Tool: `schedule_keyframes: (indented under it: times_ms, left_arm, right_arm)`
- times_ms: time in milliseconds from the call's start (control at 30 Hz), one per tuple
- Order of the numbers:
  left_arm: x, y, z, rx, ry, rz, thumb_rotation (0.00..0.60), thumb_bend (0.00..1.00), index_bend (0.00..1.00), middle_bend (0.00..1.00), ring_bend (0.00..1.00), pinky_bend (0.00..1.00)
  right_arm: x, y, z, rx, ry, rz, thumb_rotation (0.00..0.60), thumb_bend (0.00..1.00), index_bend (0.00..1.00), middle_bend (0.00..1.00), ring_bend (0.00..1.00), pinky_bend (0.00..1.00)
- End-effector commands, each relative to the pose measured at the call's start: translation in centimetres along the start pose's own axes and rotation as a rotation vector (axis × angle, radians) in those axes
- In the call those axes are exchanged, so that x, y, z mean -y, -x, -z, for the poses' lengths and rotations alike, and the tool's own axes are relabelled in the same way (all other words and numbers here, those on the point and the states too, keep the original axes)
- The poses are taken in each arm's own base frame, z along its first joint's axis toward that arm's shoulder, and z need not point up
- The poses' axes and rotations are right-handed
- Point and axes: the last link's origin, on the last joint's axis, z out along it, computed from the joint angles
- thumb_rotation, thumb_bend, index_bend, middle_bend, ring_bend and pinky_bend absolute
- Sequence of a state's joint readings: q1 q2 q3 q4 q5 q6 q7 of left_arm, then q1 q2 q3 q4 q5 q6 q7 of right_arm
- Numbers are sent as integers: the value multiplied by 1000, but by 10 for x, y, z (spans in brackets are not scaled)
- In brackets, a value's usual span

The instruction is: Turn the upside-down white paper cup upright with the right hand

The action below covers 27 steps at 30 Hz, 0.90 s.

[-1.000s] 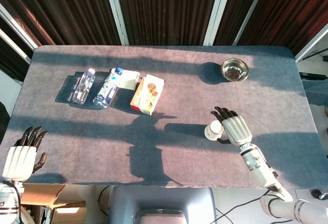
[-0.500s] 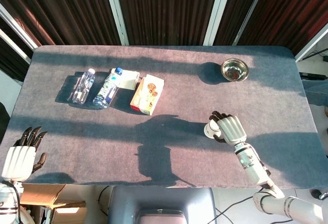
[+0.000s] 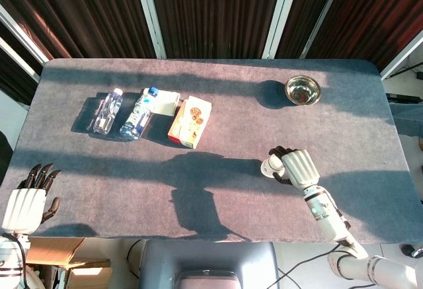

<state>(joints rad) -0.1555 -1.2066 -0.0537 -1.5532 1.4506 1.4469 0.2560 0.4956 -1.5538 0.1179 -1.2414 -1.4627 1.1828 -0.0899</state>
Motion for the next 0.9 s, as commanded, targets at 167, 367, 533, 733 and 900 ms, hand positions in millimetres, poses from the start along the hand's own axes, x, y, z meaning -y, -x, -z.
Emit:
schedule_keyframes:
  times_ms: [167, 367, 533, 733, 900]
  left_arm:
    - [-1, 0, 0, 1, 1, -3, 600, 387, 220, 99, 76, 377]
    - [-1, 0, 0, 2, -2, -2, 600, 388, 220, 99, 76, 377]
    - [-1, 0, 0, 3, -5, -1, 600, 388, 221, 99, 76, 378]
    - [0, -1, 1, 0, -9, 3, 600, 387, 221, 99, 76, 378]
    - [0, -1, 1, 0, -8, 5, 600, 387, 221, 99, 76, 378]
  right_arm:
    - [5, -5, 22, -18, -186, -415, 600, 611, 639, 493, 595, 754]
    - [-5, 10, 19, 132, -215, -606, 600, 610, 575, 493, 525, 692]
    - [-16, 23, 13, 272, -206, -656, 600, 605, 453, 408, 349, 521]
    - [-39, 34, 9, 393, -193, -540, 600, 581, 388, 340, 276, 426]
    - [-51, 30, 11, 386, -183, -400, 600, 580, 352, 312, 232, 371]
